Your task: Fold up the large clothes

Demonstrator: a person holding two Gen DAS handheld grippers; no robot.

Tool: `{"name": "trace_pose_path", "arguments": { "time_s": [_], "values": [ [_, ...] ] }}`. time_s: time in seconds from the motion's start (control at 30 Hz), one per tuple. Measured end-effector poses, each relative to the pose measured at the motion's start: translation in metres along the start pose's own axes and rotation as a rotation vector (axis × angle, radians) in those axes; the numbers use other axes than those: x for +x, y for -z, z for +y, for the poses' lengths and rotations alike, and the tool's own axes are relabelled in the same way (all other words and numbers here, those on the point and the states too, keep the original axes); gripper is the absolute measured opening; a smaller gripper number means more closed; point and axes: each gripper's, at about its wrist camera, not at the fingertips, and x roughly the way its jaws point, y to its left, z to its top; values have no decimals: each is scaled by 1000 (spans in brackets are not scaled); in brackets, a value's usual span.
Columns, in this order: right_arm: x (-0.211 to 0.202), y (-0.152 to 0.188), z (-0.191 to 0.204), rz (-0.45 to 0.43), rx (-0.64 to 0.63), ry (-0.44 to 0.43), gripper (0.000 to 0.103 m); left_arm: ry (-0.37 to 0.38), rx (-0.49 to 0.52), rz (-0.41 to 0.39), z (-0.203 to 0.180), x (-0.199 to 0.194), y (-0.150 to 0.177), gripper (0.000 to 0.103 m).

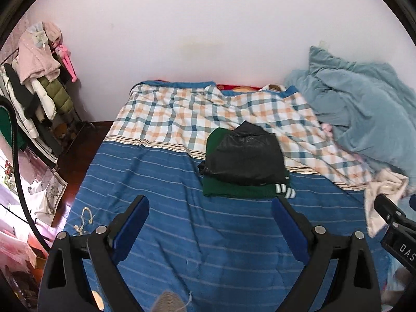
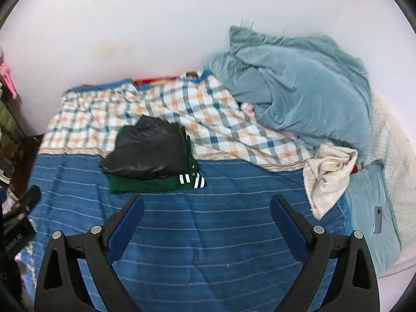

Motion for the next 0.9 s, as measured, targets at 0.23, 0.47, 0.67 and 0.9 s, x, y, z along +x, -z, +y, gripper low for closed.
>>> {"name": "trace_pose_path", "arguments": {
  "time_s": [0.23, 0.47, 0.67, 0.9],
  "values": [
    [-116, 16, -20, -82, 12, -26, 99, -4, 18, -66, 12, -90, 11, 96],
    [-196, 34, -34, -147, 1, -34, 99, -13, 15, -129, 11, -154, 21, 96],
    [-245, 43, -50, -200, 1, -41, 99, -1, 21, -171, 5, -183, 28, 96],
    [-271, 48, -60, -236, -22, -11, 99, 11, -1, -187, -1, -199, 36, 96]
  ]
}}
